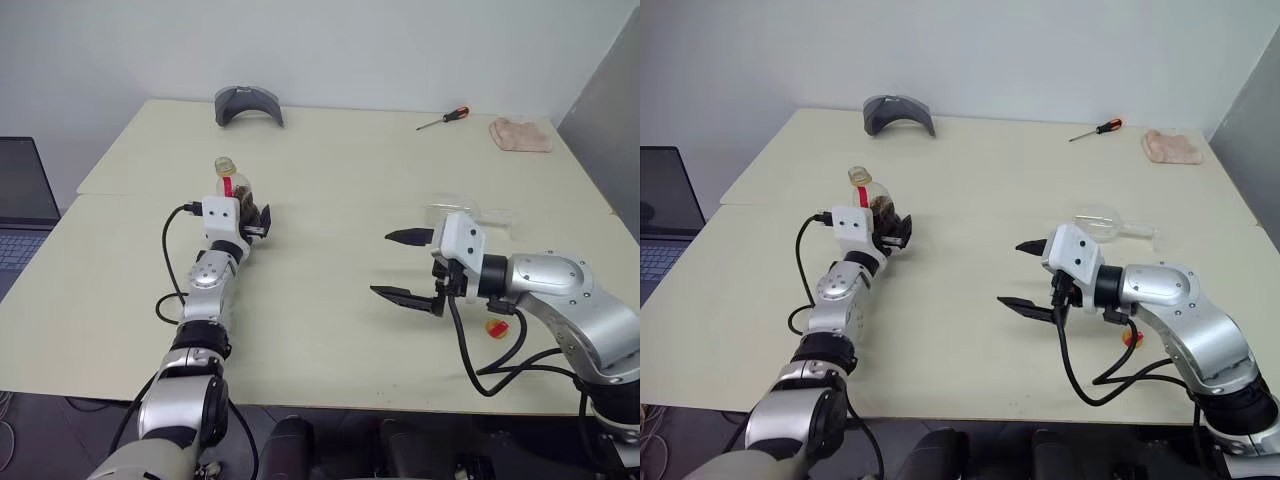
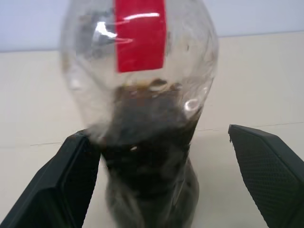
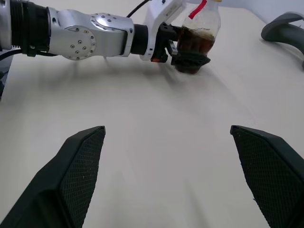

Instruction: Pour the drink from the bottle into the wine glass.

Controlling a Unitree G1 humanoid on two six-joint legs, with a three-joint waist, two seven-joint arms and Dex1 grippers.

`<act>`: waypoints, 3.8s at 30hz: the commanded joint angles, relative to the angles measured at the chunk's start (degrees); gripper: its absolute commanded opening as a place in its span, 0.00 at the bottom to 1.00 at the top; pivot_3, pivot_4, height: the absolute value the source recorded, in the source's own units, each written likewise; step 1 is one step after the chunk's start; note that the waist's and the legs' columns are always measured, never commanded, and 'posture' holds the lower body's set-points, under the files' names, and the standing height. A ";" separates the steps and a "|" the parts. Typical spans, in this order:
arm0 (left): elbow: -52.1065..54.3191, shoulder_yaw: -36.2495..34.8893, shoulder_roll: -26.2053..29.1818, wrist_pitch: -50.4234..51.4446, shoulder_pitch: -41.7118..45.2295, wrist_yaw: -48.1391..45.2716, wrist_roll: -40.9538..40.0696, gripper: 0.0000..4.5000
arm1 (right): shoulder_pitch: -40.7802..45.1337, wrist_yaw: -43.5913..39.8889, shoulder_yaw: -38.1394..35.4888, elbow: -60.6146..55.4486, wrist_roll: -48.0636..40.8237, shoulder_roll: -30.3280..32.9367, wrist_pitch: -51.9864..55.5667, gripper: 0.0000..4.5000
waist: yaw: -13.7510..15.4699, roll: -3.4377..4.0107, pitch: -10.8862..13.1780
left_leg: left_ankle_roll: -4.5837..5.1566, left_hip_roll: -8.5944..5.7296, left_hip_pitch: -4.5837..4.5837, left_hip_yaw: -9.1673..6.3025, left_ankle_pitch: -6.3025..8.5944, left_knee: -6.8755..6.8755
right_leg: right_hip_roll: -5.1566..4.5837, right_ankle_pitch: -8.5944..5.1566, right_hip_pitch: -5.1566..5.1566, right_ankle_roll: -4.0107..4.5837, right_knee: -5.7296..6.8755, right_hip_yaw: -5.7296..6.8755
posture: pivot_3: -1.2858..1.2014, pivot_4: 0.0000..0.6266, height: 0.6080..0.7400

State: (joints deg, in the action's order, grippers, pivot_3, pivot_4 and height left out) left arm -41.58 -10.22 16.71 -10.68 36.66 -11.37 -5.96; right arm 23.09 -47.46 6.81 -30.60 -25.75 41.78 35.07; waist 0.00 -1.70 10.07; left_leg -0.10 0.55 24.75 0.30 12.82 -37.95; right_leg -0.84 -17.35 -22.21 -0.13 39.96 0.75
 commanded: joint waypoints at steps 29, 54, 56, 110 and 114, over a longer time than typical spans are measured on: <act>20.51 19.95 2.47 6.93 2.49 -41.79 -3.04 1.00 | -1.83 14.47 6.30 22.96 43.67 9.00 -17.57 1.00 | -0.13 0.09 -0.08 | -0.01 0.02 -0.19 0.21 -0.01 0.08 | 0.12 -0.05 0.09 0.01 -0.04 -0.16 | 0.52 0.24 1.00; 21.07 22.19 -0.21 3.07 4.27 -43.48 0.05 1.00 | 26.63 32.51 16.97 76.39 64.45 -3.03 -34.11 0.96 | -0.33 0.11 -0.08 | -0.05 0.01 -0.14 0.31 -0.03 0.03 | 0.06 -0.04 0.01 0.03 0.04 -0.26 | 0.52 0.24 1.00; 21.02 22.20 -0.31 3.00 4.23 -43.36 0.24 1.00 | 27.22 32.98 16.96 77.98 64.55 -4.02 -33.84 0.87 | -0.33 0.11 -0.08 | -0.05 0.01 -0.14 0.32 -0.03 0.02 | 0.05 -0.04 0.01 0.03 0.05 -0.27 | 0.52 0.24 1.00; 43.53 9.91 14.35 32.82 -2.45 -49.99 -19.27 1.00 | 13.22 18.72 -10.41 63.95 16.47 -34.04 -49.43 0.04 | -1.05 0.22 -0.04 | -0.02 0.03 -0.09 0.16 -0.02 0.06 | 0.05 -0.04 -0.04 0.04 0.09 -0.15 | 0.52 0.24 1.00; 43.90 9.89 14.48 32.65 -2.32 -49.46 -19.35 1.00 | 11.94 16.94 -9.98 62.43 15.39 -33.87 -48.52 0.33 | -1.08 0.22 -0.04 | -0.02 0.03 -0.09 0.15 -0.02 0.06 | 0.05 -0.04 -0.03 0.03 0.09 -0.15 | 0.52 0.24 1.00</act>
State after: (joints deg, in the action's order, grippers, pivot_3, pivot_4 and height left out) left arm 0.01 0.93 30.65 22.15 34.07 -61.26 -24.35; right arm 34.92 -29.58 -2.50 34.64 -8.82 7.69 -12.82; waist -1.08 -1.47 10.03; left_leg -0.12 0.57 24.67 0.45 12.81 -37.89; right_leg -0.80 -17.39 -22.24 -0.09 40.05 0.60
